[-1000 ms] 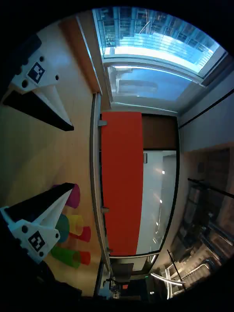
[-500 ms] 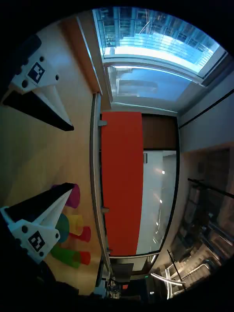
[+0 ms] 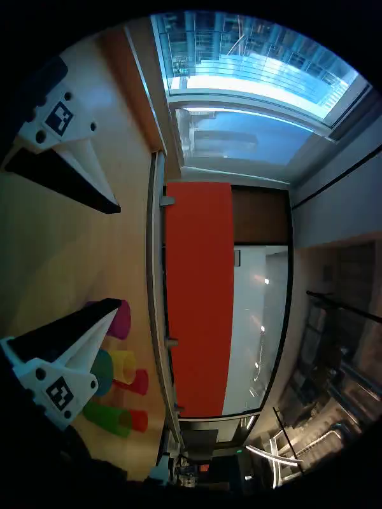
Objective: Pour water
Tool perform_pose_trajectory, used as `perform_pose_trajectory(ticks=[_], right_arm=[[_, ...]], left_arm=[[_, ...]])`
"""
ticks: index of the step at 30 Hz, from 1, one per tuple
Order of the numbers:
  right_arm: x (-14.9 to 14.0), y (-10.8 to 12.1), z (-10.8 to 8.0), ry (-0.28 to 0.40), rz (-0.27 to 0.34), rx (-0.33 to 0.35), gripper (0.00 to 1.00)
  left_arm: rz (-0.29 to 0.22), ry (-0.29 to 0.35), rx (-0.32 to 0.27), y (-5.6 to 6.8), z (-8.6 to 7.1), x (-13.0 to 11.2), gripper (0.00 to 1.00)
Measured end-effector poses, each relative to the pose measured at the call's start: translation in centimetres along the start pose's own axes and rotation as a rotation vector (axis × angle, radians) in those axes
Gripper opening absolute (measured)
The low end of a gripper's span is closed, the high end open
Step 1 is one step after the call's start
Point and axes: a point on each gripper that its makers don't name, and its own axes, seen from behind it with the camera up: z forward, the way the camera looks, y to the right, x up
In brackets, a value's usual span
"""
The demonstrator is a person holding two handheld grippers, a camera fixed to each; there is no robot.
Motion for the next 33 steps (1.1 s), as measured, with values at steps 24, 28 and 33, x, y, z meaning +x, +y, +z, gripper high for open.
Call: perform_pose_trajectory(ticks=[24,28,33], right_arm=[[-0.15,0.15,-0.18,-0.002,0.001,-0.003,0.99],[-0.14,0.13,-0.15,-0.002,0.001,-0.003,0.99],[-0.14,0.11,-0.18,-0.002,0.001,-0.003,0.99]], left_arm=[[0.000,0.000,0.000,-0.05,-0.01,-0.03,0.99],[0.000,0.000,0.000,-0.02,-0.02,-0.02,0.99],[0.000,0.000,0.000,0.05,-0.03,-0.01,0.99]])
